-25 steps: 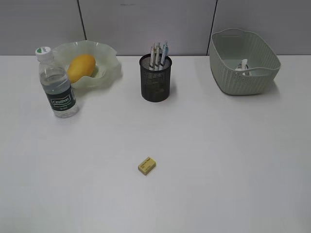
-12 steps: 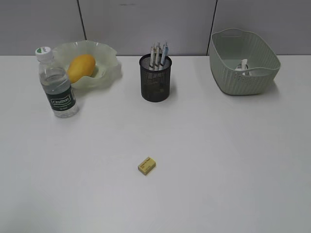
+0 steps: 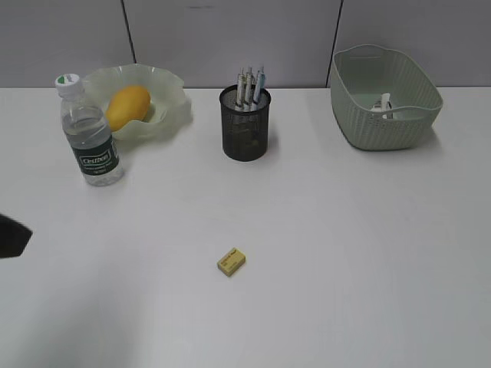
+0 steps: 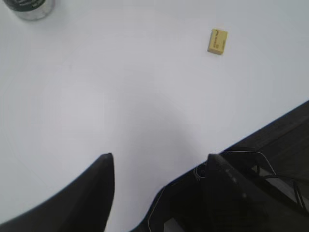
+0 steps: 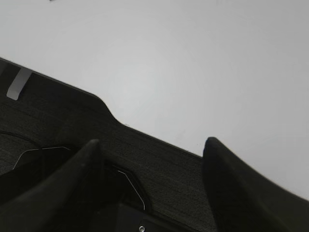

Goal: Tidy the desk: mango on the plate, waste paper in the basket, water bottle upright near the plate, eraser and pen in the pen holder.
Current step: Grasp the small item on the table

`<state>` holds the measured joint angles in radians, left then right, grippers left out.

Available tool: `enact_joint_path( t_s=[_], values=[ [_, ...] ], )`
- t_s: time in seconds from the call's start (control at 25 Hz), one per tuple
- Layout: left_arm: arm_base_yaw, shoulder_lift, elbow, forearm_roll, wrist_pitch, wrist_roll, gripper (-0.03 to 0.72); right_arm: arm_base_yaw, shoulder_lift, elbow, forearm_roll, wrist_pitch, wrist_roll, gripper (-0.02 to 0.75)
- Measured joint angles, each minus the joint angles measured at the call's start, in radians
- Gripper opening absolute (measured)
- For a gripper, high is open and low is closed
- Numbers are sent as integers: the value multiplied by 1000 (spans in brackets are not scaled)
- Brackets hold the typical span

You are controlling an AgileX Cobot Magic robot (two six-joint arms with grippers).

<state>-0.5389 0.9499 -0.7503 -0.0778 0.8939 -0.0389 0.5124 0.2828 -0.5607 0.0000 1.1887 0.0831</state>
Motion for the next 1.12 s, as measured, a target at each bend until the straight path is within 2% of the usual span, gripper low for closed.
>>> enact_joint_path(
  t_s=[0.16, 0.68, 0.96, 1.12],
  values=[
    [-18, 160, -122, 1, -2, 17, 456, 0, 0, 0, -5, 0, 0, 510],
    [-203, 644, -436, 13, -5, 21, 456, 0, 0, 0, -9, 0, 1, 510],
    [-268, 853, -531, 19, -19, -15, 456, 0, 0, 2, -11, 0, 1, 510],
    [-286, 941, -562, 71, -24, -61, 459, 0, 0, 2, -11, 0, 1, 510]
  ],
)
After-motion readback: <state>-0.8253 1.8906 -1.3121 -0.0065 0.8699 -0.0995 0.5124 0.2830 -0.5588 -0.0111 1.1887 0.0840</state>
